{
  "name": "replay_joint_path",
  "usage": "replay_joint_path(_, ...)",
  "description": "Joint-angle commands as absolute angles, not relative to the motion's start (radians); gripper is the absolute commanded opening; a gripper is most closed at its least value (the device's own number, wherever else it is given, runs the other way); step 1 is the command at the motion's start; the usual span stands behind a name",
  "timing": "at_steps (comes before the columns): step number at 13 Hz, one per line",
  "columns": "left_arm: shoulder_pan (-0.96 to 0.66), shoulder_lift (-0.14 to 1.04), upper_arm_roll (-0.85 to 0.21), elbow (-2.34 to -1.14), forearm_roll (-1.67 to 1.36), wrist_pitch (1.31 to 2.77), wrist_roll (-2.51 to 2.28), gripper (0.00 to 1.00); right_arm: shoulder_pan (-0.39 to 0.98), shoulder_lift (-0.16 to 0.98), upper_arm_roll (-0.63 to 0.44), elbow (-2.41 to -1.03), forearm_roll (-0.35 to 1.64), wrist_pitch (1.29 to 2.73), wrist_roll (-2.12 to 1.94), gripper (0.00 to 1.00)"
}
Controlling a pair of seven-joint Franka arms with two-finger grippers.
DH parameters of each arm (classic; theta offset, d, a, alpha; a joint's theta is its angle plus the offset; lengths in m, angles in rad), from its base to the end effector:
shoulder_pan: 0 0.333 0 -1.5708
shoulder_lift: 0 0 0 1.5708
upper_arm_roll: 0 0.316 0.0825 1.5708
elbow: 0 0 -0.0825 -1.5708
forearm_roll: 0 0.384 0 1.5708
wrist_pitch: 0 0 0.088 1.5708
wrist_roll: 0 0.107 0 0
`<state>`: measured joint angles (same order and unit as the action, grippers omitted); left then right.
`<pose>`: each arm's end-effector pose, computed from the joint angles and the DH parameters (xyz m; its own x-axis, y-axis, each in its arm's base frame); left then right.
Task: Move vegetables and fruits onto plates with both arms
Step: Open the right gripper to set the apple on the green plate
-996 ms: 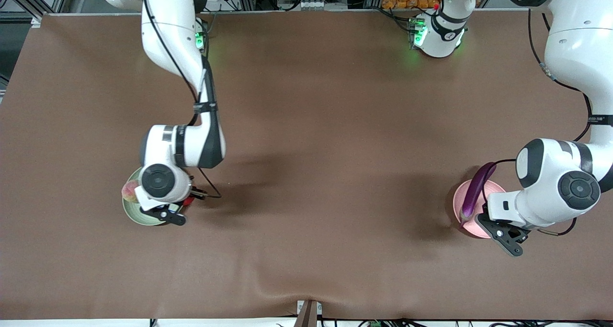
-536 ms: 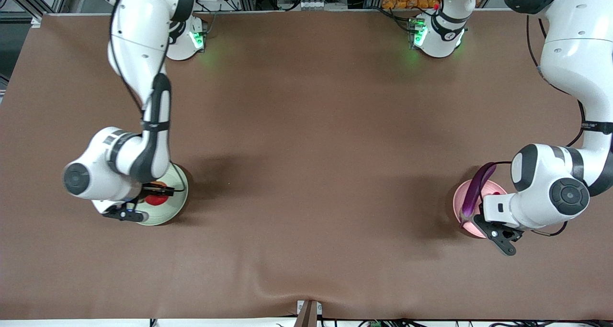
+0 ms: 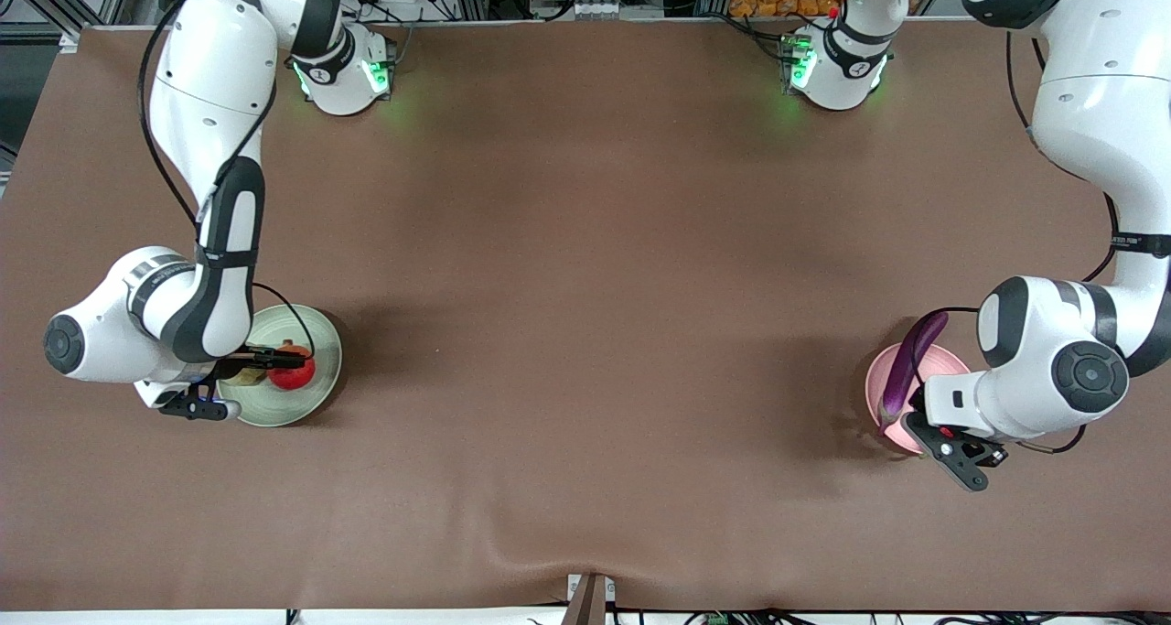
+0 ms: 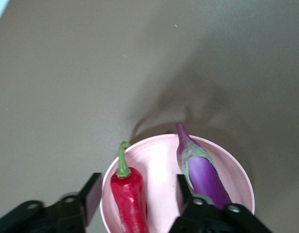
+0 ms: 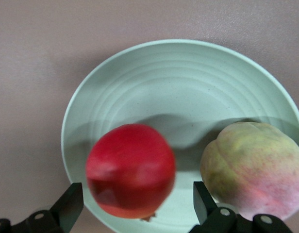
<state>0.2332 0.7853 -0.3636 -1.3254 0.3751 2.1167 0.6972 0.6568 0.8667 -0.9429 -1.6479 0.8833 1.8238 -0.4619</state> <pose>0.7455 -0.0160 0.2900 0.6155 -0.7881 -0.0062 -0.7850 -0.6123 -0.0942 0.6505 -0.0438 0.2344 0.9758 -0.0877 -0.2005 -0.1265 -0.9736 -0.1900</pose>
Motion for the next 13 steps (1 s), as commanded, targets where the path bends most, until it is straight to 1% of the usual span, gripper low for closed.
replay_joint_path(1,0.227,0.717,-0.365,-1.321,0.313,1.996,0.629,1.0,0.675,0.838,-1.02,-1.622,0.902,1.717,-0.477,1.0)
replay_joint_path(2,0.227,0.688,-0.367,-1.319,0.304,1.944,0.579,1.0,0.689,0.836,-1.055,-1.608,0.902,1.674,-0.479,1.0)
replay_joint_path(4,0.225,0.614,-0.368,-1.324,0.302,1.881,0.461,1.0,0.66,0.809,-1.066,-1.563,0.882,1.608,-0.474,1.0)
replay_joint_path(6,0.235,0.562,-0.377,-1.324,0.301,1.804,0.376,1.0,0.611,0.773,-1.057,-1.516,0.823,1.557,-0.472,1.0)
replay_joint_path(8,0.248,0.503,-0.374,-1.324,0.241,1.717,0.341,1.0,0.568,0.705,-0.997,-1.499,0.734,1.552,-0.469,1.0)
replay_joint_path(9,0.276,0.476,-0.373,-1.324,0.176,1.674,0.293,1.0,0.527,0.645,-0.927,-1.499,0.659,1.56,-0.46,1.0)
replay_joint_path(10,0.3,0.459,-0.376,-1.324,0.126,1.661,0.247,1.0,0.47,0.579,-0.846,-1.499,0.581,1.566,-0.422,1.0)
replay_joint_path(13,0.293,0.408,-0.377,-1.327,0.104,1.651,0.168,1.0,0.235,0.39,-0.495,-1.502,0.306,1.582,-0.27,1.0)
